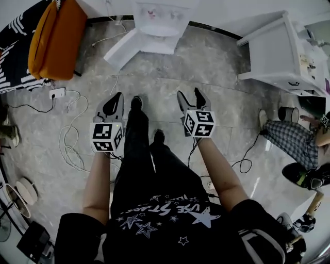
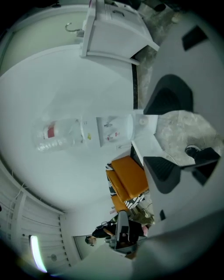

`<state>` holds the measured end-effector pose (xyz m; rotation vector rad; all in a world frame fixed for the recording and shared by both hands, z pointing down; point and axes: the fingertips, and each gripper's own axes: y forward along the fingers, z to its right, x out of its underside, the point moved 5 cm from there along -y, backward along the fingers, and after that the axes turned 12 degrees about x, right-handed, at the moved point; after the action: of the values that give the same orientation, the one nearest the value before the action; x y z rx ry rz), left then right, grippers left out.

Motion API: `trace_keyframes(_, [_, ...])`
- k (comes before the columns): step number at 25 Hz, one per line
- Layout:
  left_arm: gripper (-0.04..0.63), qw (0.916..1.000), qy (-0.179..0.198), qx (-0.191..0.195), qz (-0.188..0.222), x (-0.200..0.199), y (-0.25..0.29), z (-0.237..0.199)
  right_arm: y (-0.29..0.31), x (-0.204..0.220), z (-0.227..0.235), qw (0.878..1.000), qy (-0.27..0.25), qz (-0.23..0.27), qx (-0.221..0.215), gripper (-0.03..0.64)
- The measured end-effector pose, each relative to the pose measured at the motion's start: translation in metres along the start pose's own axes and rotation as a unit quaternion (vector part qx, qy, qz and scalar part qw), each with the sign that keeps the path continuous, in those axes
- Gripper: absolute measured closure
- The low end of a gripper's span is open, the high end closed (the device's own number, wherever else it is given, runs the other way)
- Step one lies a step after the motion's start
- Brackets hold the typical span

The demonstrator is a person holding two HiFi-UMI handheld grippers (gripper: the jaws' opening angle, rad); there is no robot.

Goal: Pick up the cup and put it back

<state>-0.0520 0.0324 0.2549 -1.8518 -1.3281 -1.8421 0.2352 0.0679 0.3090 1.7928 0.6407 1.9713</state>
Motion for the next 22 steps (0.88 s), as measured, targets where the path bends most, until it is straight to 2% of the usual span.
trace_keyframes(4, [0.584,0.9998,0.009,0.012,-0.009,0.017,0.05,-0.048,0.069,0.001,-0.003,1.0,0.01,-0.011,0.019,0.349])
trace_keyframes(8, [0.584,0.9992,0.025,0.022,-0.021,0.046,0.112,-0.109,0.163,0.01,-0.01,0.999,-0.004,-0.006,0.035,0.358])
trace_keyframes(14, [0.584,0.9996,0.007,0.024,-0.017,0.111,0.2,-0.185,0.31,0.056,-0.012,0.997,-0.001,-0.031,0.072,0.4])
trace_keyframes(18, [0.584,0.9992,-0.002,0.029,-0.028,0.161,0.252,-0.224,0.408,0.088,-0.026,0.997,-0.037,-0.029,0.058,0.462])
trace_keyframes(22, [0.584,0.9983,-0.008,0.043,-0.038,0.212,0.297,-0.245,0.499,0.123,-0.027,0.996,-0.044,-0.039,0.061,0.466])
